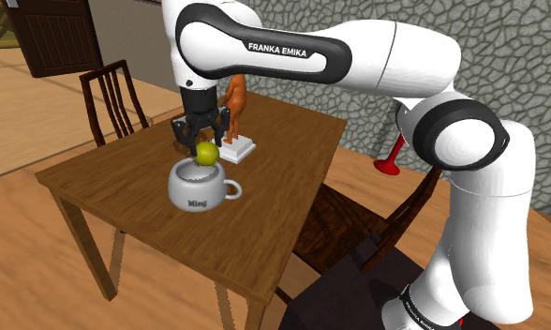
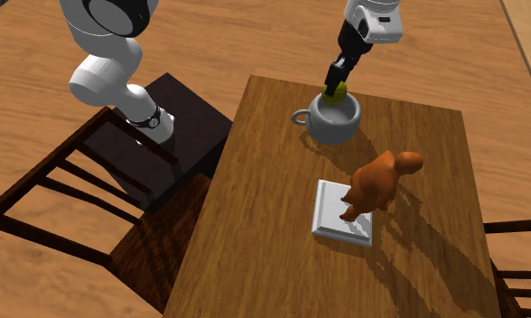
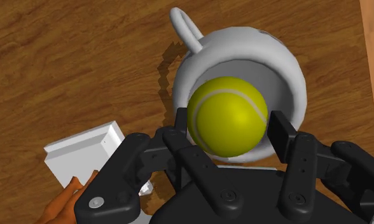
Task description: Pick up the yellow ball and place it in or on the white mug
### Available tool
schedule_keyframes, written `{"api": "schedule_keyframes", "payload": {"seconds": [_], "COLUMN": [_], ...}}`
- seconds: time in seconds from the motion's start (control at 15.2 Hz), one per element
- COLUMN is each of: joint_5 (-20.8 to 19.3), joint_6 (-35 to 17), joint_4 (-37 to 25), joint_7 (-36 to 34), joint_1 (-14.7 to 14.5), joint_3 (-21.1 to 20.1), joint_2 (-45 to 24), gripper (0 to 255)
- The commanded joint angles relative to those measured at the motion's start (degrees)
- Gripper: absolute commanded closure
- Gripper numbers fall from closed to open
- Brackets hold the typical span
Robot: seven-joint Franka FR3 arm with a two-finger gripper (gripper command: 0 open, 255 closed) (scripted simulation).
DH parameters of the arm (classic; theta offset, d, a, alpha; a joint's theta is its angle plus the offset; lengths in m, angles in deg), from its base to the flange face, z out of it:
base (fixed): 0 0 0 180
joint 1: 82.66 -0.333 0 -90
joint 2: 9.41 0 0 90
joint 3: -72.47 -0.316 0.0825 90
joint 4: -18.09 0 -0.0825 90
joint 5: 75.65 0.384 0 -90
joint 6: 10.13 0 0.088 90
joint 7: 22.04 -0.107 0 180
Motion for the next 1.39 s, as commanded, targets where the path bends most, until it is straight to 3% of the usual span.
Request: {"api": "schedule_keyframes", "payload": {"seconds": [0.0, 0.2, 0.73, 0.79, 1.12, 1.32], "joint_5": [0.11, 0.18, 0.18, 0.18, 0.18, -0.18], "joint_6": [-1.91, -5.09, -5.09, -5.09, -5.09, 1.92], "joint_4": [2.52, 6.26, 6.26, 6.26, 6.26, -2.92], "joint_7": [-0.07, -0.34, -0.34, -0.34, -0.34, -0.07], "joint_1": [0.30, 0.59, 0.59, 0.59, 0.59, -0.46], "joint_3": [0.01, 0.01, 0.01, 0.01, 0.01, -0.03], "joint_2": [0.65, 1.20, 1.20, 1.20, 1.20, -0.98], "gripper": [255, 255, 255, 0, 0, 0]}}
